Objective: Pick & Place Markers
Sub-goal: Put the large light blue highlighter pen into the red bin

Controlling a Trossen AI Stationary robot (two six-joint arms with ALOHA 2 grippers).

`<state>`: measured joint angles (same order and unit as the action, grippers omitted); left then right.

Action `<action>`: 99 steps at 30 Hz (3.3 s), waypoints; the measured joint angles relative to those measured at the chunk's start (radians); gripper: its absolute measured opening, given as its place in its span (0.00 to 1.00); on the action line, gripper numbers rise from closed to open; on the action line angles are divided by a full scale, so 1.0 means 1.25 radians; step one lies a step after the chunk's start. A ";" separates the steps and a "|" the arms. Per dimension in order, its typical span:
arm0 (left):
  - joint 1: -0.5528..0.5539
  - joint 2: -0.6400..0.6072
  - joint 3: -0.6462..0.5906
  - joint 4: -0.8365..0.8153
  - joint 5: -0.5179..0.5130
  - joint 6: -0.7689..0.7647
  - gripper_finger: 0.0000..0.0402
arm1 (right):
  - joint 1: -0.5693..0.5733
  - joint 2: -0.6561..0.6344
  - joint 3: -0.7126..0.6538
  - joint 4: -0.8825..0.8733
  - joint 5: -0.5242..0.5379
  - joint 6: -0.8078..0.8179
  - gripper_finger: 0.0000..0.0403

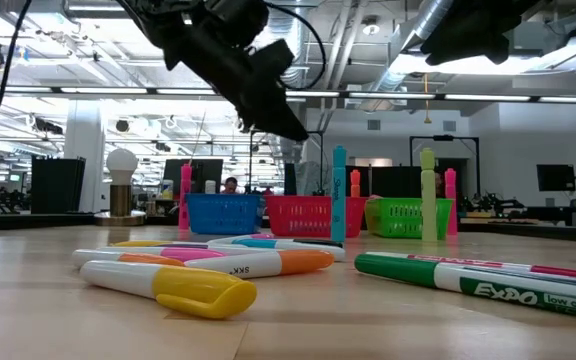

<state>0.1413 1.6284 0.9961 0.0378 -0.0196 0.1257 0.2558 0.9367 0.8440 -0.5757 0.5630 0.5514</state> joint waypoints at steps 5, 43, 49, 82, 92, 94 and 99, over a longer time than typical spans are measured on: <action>-0.023 -0.015 -0.044 0.024 0.130 -0.002 0.22 | 0.000 0.000 0.000 0.000 -0.024 0.000 0.31; -0.016 0.178 -0.086 0.385 0.146 -0.069 0.56 | 0.038 0.000 0.000 0.030 -0.032 -0.001 0.31; -0.010 0.201 -0.085 0.396 0.145 -0.068 0.56 | 0.038 0.000 0.000 0.030 -0.032 -0.001 0.31; -0.015 0.252 -0.065 0.479 0.152 -0.080 0.41 | 0.034 0.000 0.000 0.030 -0.026 -0.001 0.31; -0.018 0.265 -0.065 0.518 0.153 -0.084 0.20 | 0.034 0.000 0.000 0.030 -0.025 -0.001 0.31; -0.018 0.260 -0.065 0.521 0.151 -0.084 0.18 | 0.034 0.000 0.000 0.030 -0.025 -0.001 0.31; -0.018 0.251 -0.065 0.528 0.151 -0.084 0.18 | 0.034 0.000 0.000 0.030 -0.025 -0.001 0.31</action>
<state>0.1188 1.9427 0.9154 0.6979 0.1690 0.0212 0.2989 0.9367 0.8440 -0.5381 0.5312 0.5503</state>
